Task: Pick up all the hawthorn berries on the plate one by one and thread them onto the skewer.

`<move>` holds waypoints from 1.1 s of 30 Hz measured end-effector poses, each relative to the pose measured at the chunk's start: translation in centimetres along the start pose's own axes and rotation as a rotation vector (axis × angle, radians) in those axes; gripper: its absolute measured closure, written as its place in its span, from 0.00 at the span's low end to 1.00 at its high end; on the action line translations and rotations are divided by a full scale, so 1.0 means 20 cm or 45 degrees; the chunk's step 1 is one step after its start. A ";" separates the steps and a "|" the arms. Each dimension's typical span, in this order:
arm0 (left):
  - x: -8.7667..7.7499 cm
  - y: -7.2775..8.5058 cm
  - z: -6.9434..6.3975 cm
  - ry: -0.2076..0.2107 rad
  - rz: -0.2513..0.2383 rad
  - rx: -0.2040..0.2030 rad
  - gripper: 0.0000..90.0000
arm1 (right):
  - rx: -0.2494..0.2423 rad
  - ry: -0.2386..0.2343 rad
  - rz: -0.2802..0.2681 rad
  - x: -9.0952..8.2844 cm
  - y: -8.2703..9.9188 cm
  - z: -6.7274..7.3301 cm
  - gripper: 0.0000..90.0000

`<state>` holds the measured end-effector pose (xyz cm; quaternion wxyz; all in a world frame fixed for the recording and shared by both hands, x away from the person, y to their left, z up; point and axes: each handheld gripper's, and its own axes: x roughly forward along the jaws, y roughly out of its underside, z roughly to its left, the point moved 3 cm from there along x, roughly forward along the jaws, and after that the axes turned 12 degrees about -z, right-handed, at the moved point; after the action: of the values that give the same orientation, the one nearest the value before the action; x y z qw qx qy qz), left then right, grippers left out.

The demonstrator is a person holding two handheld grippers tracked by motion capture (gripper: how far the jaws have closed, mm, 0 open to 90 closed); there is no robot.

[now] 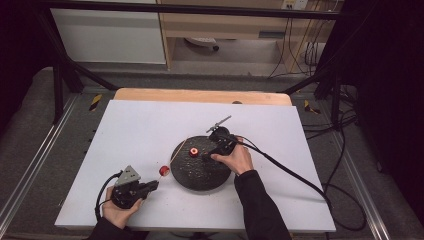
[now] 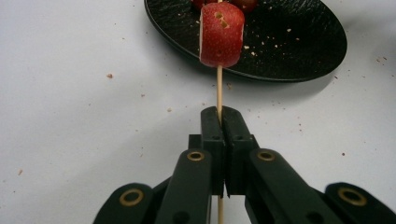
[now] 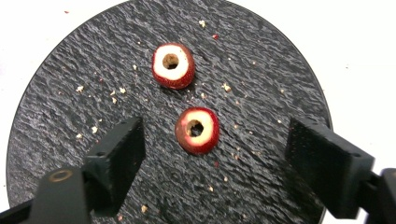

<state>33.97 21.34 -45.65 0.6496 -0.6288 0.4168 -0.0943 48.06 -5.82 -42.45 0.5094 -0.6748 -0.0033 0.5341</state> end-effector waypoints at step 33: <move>0.00 0.00 -0.01 0.009 0.003 0.001 0.98 | 0.032 -0.085 0.204 0.12 -0.02 0.01 0.69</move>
<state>33.93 21.21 -45.68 0.6486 -0.6276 0.4199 -0.0958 49.18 -4.18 -44.00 0.4729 -0.6482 0.0403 0.5954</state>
